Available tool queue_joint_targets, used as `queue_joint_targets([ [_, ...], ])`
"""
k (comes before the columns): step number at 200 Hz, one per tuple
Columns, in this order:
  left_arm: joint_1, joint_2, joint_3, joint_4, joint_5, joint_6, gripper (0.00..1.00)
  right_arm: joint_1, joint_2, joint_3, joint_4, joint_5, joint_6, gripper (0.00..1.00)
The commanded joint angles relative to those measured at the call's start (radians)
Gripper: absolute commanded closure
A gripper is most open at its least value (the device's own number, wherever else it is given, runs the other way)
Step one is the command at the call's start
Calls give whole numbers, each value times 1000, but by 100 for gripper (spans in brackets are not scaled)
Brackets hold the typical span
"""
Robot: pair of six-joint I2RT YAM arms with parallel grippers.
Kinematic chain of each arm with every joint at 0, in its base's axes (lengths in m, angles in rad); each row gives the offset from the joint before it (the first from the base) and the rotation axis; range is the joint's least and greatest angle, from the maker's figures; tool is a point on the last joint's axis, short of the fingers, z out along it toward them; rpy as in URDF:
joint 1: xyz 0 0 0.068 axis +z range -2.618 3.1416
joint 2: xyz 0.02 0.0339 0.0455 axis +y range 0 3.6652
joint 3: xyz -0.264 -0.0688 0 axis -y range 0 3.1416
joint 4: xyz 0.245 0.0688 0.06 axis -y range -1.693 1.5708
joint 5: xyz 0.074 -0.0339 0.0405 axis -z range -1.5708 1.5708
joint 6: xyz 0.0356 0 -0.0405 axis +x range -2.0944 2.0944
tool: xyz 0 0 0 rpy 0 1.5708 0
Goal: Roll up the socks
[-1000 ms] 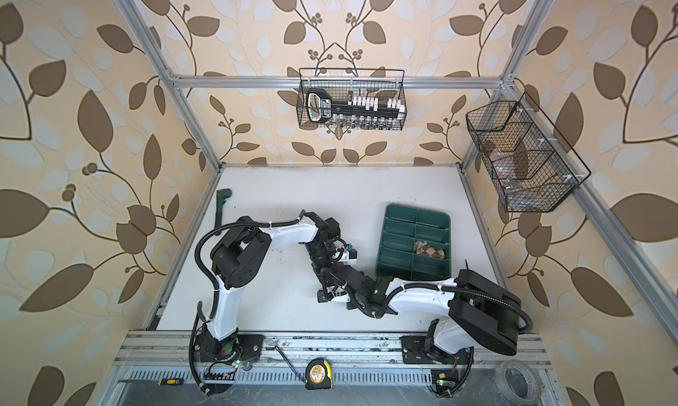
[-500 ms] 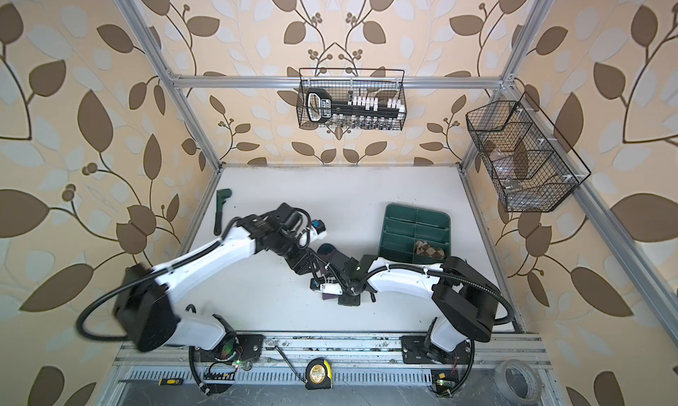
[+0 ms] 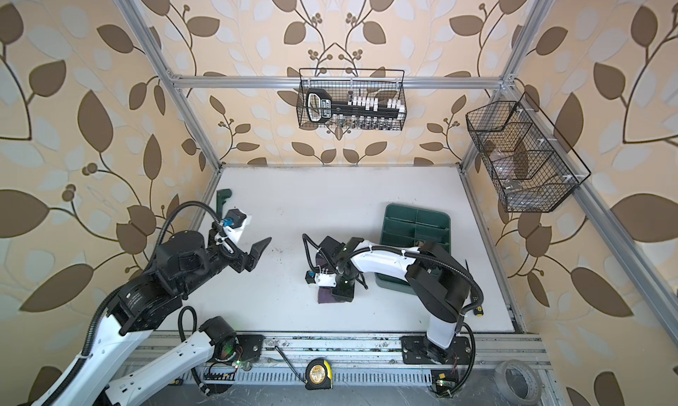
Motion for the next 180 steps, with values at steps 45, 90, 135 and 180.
queue_joint_targets([
  [45,-652,292,-132,-5,-503,213,21,-67,186,40,-71,72,1,100],
  [90,-915,617,-282,330,-803,242,25,-74,217,61,-66,58,-13,100],
  [135,-891,833,-326,517,-768,214,26,-74,197,49,-62,41,-24,100],
  [180,-783,888,-325,499,-675,126,42,-74,141,33,-47,12,-13,100],
])
